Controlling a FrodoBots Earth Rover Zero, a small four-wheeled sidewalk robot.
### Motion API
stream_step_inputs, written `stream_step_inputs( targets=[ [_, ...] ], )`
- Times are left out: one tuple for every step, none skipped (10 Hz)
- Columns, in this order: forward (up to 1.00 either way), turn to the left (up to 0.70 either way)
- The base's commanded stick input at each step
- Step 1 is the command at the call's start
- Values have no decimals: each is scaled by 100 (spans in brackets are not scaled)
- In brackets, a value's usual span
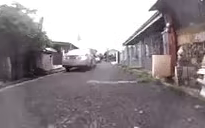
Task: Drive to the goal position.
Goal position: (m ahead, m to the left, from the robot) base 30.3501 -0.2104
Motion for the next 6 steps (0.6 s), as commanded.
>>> stream_step_inputs(
  targets=[
    [100, 0],
    [100, 0],
    [100, 0],
    [100, 0],
    [100, 0],
    [100, 0]
  ],
)
